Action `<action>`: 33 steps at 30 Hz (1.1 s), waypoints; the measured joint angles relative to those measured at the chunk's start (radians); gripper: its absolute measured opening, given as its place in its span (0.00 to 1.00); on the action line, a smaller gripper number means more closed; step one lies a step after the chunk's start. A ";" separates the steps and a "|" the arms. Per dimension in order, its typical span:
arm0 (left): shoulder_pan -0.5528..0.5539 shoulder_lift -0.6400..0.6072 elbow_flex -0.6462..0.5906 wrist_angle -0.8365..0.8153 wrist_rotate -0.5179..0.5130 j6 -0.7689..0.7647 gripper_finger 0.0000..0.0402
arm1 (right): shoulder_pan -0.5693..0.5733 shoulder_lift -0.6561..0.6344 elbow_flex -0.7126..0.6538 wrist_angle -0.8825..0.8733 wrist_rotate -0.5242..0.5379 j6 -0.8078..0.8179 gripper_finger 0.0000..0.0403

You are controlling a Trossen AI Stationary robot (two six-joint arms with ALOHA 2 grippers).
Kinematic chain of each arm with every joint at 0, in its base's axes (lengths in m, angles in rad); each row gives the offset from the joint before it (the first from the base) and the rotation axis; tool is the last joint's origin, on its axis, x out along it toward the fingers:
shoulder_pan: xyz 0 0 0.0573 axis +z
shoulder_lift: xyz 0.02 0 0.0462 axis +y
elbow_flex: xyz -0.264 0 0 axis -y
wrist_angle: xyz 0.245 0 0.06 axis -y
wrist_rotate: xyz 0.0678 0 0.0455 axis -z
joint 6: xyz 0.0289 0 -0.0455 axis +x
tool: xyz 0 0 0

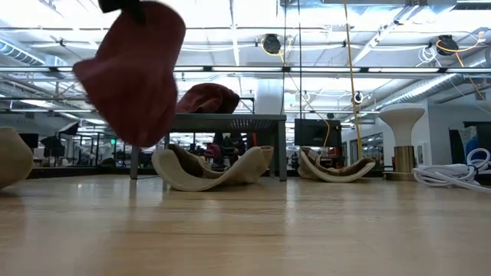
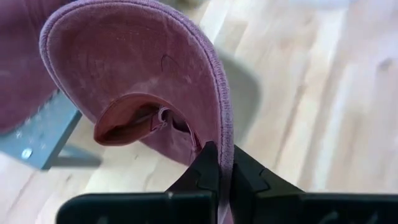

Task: Pick & Place hat
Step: Stack the dark red cap on the dark red cap on the shelf

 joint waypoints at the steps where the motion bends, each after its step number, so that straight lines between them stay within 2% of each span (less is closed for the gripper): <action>1: -0.002 -0.020 0.000 0.021 0.000 0.000 0.02 | 0.000 0.000 0.000 0.000 0.000 0.013 0.50; 5: -0.014 -0.094 0.000 0.120 -0.005 0.015 0.02 | 0.000 0.000 0.000 0.000 0.000 0.078 0.50; 9: -0.023 -0.149 0.000 0.222 -0.053 0.028 0.02 | 0.000 0.000 0.000 0.000 0.000 0.123 0.50; 15: -0.023 -0.201 0.000 0.411 -0.112 0.106 0.02 | 0.000 0.000 0.000 0.000 0.000 0.126 0.50; 25: -0.020 -0.206 0.000 0.827 -0.150 0.317 0.02 | 0.000 0.000 0.000 0.000 0.000 0.125 0.50; 33: -0.019 -0.179 0.000 1.078 -0.219 0.511 0.02 | 0.000 0.000 0.000 0.002 0.000 0.125 0.50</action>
